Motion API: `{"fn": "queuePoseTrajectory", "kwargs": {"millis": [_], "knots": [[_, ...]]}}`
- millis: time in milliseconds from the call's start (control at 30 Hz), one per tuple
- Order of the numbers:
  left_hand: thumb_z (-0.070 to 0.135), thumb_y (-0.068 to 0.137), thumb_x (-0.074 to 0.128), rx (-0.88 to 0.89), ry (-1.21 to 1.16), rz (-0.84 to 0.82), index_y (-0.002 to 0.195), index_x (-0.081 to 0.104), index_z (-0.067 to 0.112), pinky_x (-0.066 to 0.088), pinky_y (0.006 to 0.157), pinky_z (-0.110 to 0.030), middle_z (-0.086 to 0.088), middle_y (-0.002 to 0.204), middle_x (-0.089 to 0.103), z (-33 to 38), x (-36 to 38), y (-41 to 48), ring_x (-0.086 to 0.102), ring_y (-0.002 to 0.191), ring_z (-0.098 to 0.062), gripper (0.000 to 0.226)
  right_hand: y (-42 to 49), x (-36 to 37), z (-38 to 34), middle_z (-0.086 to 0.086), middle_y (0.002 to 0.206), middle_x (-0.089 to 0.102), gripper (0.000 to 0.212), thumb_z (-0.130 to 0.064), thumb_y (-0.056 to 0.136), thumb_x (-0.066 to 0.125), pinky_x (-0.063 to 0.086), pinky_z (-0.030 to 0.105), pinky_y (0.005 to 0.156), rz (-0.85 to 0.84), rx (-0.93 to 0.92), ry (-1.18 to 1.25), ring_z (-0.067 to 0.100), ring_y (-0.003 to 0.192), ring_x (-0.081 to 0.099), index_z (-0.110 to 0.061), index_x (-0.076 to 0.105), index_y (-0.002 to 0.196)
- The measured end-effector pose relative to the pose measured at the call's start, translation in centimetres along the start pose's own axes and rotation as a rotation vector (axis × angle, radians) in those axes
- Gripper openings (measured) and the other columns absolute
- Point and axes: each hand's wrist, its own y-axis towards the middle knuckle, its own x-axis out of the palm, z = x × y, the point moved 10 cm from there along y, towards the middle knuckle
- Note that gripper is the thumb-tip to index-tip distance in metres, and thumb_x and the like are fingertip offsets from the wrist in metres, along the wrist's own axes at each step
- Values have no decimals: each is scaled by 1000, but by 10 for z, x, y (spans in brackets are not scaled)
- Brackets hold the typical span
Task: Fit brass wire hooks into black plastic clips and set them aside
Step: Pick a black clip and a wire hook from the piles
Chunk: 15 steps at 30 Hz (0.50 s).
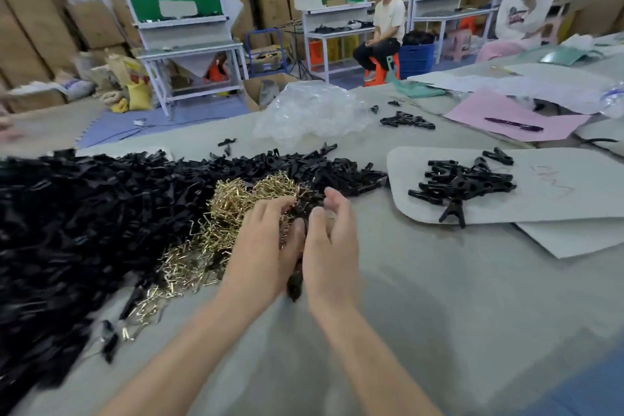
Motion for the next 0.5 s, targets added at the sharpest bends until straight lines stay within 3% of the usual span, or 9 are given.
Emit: {"fn": "queuePoseTrajectory", "kwargs": {"millis": [67, 200, 300, 433, 500], "knots": [[40, 98, 50, -35, 149, 74, 130, 51, 31, 39, 94, -26, 19, 120, 49, -35, -43, -38, 45, 112, -2, 33, -23, 35, -4, -23, 131, 48, 36, -27, 102, 42, 39, 13, 93, -105, -68, -91, -6, 116, 50, -39, 47, 136], [41, 87, 43, -194, 450, 173, 121, 62, 21, 43, 88, -37, 3, 114, 62, -92, -111, -99, 56, 103, -24, 43, -60, 94, -4, -17, 132, 47, 39, -21, 102, 43, 47, 31, 98, -266, -161, -229, 6, 113, 55, -33, 46, 140], [48, 86, 42, -340, 591, 136, 118, 65, 16, 48, 82, -46, -4, 109, 65, -125, -134, -125, 61, 99, -32, 51, -81, 127, 0, -14, 128, 49, 39, -16, 101, 46, 46, 28, 97, -338, -218, -322, 8, 111, 55, -28, 48, 138], [40, 90, 65, -445, 618, 97, 124, 64, 17, 43, 89, -45, -4, 112, 67, -146, -138, -127, 60, 105, -31, 41, -92, 150, 10, -10, 124, 52, 38, -10, 99, 49, 47, 27, 90, -385, -295, -447, 12, 108, 56, -24, 52, 135], [38, 90, 65, -463, 629, 99, 126, 64, 16, 42, 89, -44, -6, 110, 66, -149, -138, -122, 59, 104, -32, 42, -90, 151, 17, -13, 119, 54, 36, -9, 99, 49, 45, 21, 87, -384, -272, -444, 9, 105, 56, -27, 55, 130]]}}
